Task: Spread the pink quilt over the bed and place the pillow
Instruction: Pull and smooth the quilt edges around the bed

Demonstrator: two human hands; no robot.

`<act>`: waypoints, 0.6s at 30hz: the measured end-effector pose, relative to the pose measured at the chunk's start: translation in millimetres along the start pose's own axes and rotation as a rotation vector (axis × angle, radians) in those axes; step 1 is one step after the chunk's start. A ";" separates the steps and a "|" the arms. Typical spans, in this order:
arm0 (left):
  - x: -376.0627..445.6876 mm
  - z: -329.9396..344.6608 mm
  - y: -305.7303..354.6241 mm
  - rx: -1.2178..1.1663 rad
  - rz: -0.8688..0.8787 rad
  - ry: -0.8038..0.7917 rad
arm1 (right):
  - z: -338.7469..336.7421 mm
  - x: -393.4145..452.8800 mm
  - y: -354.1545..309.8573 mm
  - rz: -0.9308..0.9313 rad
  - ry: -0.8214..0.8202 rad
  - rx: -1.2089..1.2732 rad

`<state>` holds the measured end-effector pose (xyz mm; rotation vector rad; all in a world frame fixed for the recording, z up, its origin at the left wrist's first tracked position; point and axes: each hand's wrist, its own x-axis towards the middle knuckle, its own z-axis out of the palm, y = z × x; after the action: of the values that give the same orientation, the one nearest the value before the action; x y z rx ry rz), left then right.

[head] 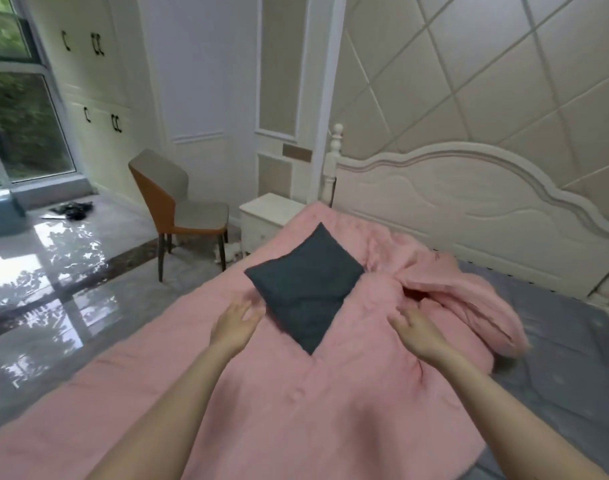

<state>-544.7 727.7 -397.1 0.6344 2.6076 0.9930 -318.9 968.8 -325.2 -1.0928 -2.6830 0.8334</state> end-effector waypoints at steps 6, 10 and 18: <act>-30.7 51.5 -55.5 0.052 -0.115 -0.059 | 84.6 -16.1 38.6 -0.014 -0.226 -0.120; -52.1 78.3 -85.8 0.170 -0.107 -0.073 | 125.0 -23.7 61.2 -0.009 -0.317 -0.166; -56.8 136.3 -161.3 0.330 -0.157 -0.004 | 212.9 -17.6 83.3 -0.056 -0.451 -0.216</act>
<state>-489.1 668.3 -600.0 0.4908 2.7914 0.5191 -322.0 911.1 -547.1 -0.9564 -3.2251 0.8857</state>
